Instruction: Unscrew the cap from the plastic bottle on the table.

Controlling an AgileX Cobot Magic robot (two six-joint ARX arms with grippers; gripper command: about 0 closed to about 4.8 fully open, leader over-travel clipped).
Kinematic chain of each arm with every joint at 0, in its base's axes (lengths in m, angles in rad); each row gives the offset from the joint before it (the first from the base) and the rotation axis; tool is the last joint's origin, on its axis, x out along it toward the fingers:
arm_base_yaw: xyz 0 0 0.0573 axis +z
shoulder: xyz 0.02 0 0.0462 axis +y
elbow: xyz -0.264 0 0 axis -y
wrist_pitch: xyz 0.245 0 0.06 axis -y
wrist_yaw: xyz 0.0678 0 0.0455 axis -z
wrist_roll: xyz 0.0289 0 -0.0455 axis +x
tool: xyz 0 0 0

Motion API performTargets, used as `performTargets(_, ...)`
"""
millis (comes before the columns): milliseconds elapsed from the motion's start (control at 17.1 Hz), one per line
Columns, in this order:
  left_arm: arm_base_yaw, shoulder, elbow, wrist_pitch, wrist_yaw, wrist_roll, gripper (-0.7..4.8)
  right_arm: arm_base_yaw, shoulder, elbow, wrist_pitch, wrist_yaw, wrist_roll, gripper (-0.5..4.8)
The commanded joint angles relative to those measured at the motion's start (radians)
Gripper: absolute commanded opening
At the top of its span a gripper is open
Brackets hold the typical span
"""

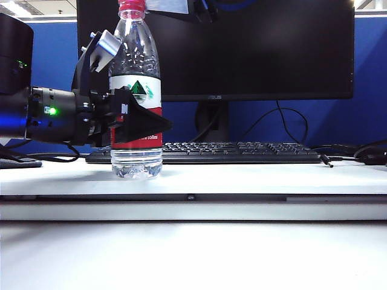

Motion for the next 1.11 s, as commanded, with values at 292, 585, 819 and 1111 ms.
performTargets(292, 0.0, 0.003, 0.002, -0.03, -0.011, -0.002, 3.26, 0.007, -0.024, -0.001, 0.011, 0.083, 0.005, 2.17)
performTargets(585, 0.0, 0.003, 0.002, -0.029, -0.012, -0.002, 3.26, 0.016, -0.028, -0.001, 0.011, 0.153, 0.051, 2.55)
performTargets(819, 0.0, 0.003, 0.002, -0.029, -0.012, -0.002, 3.26, 0.076, -0.029, -0.001, 0.012, 0.296, 0.05, 2.67)
performTargets(1111, 0.0, 0.003, 0.002, -0.028, -0.012, -0.003, 3.26, 0.177, -0.029, -0.001, 0.018, 0.533, 0.05, 2.65)
